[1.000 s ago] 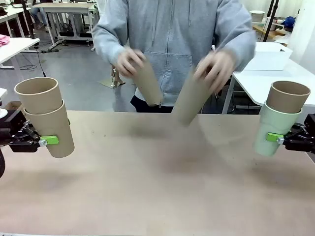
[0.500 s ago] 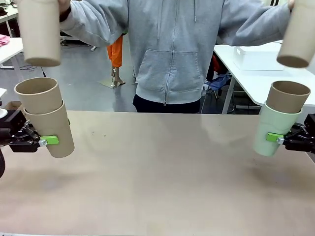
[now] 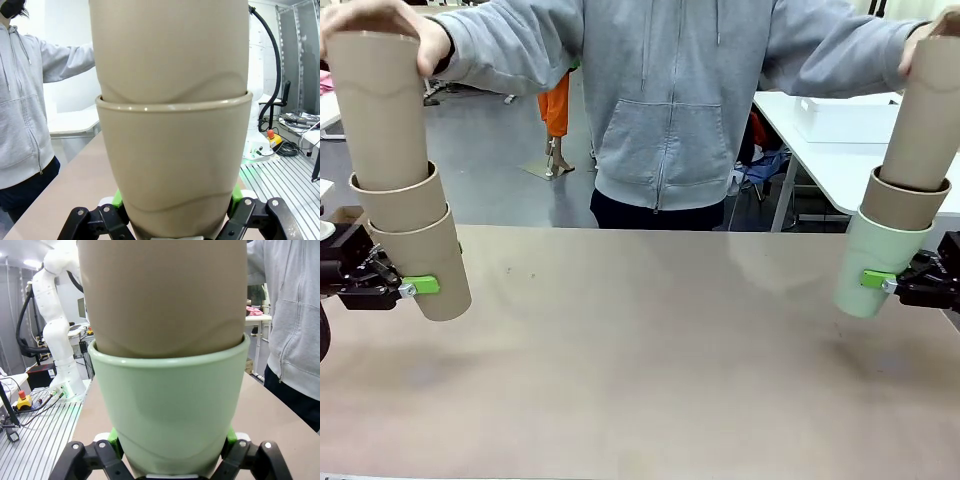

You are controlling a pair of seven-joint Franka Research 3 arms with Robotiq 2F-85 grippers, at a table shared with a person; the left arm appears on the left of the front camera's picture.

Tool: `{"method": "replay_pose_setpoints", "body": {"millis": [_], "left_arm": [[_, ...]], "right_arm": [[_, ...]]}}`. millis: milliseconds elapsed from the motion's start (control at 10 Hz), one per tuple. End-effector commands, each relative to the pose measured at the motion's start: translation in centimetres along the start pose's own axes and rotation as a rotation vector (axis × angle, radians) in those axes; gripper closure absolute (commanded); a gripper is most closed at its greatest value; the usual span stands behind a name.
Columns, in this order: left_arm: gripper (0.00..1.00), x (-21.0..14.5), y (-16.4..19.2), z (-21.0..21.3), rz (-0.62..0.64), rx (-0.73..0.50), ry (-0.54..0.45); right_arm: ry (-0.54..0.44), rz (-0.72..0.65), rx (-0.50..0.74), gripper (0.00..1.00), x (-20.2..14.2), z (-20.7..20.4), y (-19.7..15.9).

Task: Stack the cups and store them in the basket.
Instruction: Place the stack of Reusable plastic cups into the Pantry Basket.

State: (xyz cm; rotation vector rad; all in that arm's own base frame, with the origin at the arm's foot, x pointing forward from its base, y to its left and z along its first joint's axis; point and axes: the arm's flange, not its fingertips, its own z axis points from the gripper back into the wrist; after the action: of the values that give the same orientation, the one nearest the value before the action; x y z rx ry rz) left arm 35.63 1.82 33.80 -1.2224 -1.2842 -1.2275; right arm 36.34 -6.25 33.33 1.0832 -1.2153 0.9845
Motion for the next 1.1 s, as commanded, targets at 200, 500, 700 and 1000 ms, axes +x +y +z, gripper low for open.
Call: {"method": "replay_pose_setpoints", "body": {"millis": [200,500,700,1000], "left_arm": [[0.16,0.27,-0.03,-0.11,-0.004,-0.001,-0.004],[0.16,0.27,-0.03,-0.11,-0.004,-0.001,-0.004],[0.16,0.27,-0.03,-0.11,-0.004,-0.001,-0.004],[0.16,0.27,-0.03,-0.11,-0.004,-0.001,-0.004]], "right_arm": [[0.007,0.016,0.002,0.16,0.29,-0.2,0.0],[0.007,0.016,0.002,0.16,0.29,-0.2,0.0],[0.007,0.016,0.002,0.16,0.29,-0.2,0.0],[0.007,0.016,0.002,0.16,0.29,-0.2,0.0]]}}
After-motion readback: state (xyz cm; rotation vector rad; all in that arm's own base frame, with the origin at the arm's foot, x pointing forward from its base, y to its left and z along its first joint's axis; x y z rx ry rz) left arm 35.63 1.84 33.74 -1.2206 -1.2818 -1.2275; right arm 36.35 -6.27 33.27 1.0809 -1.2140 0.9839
